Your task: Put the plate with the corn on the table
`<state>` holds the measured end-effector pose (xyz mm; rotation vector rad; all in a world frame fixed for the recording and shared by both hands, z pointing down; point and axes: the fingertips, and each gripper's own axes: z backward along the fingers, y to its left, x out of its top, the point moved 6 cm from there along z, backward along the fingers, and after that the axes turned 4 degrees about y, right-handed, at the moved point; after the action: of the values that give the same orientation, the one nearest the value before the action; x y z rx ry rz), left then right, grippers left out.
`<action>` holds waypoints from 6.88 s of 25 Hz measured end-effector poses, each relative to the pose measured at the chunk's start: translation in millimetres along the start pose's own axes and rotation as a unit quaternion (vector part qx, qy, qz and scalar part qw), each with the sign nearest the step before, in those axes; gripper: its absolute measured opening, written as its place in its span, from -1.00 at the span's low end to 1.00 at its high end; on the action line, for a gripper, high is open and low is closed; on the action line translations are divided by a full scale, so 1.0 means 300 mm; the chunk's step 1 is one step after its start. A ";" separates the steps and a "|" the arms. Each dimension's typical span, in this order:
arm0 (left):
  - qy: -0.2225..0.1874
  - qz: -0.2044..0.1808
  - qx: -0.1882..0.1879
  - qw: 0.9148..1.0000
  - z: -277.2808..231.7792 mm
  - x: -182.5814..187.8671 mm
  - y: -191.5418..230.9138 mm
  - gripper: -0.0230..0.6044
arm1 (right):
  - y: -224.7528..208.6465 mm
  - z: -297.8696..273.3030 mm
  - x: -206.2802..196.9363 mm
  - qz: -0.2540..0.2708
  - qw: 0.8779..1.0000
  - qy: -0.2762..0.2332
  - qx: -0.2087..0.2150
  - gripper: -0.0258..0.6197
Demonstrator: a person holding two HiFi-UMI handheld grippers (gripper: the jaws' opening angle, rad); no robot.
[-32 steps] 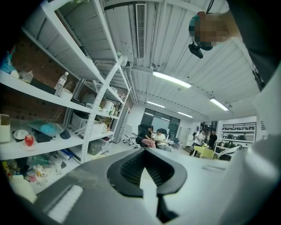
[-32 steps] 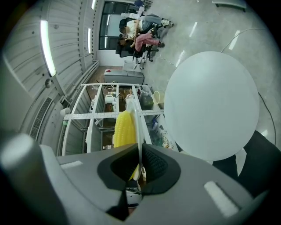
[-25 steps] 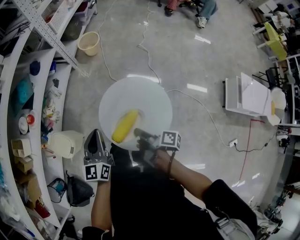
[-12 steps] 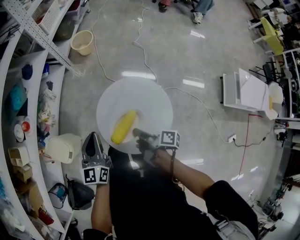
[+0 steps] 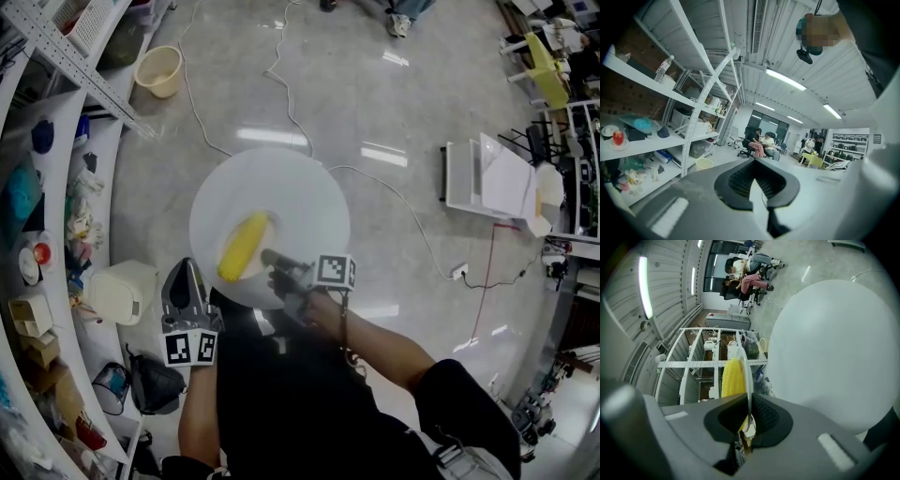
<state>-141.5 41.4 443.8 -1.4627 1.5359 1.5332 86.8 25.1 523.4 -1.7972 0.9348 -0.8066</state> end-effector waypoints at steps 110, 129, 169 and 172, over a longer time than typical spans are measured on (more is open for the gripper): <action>0.045 0.053 -0.007 0.998 -0.165 -0.216 0.283 -0.93 | -0.401 -0.401 0.162 0.025 0.985 0.053 -0.164 -0.71; 0.045 0.054 -0.001 0.998 -0.165 -0.222 0.288 -0.93 | -0.377 -0.411 0.166 0.050 0.977 0.096 -0.183 -0.40; 0.025 0.052 -0.008 0.998 -0.108 -0.207 0.214 -0.93 | -0.345 -0.308 0.139 0.065 0.976 0.088 -0.187 -0.35; 0.022 0.052 -0.009 0.998 -0.105 -0.205 0.201 -0.93 | -0.333 -0.301 0.130 0.066 0.977 0.088 -0.181 -0.44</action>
<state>-168.9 18.5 528.2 -1.4562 1.6526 1.5869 56.3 -18.7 653.1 -1.9683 1.3735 -0.7548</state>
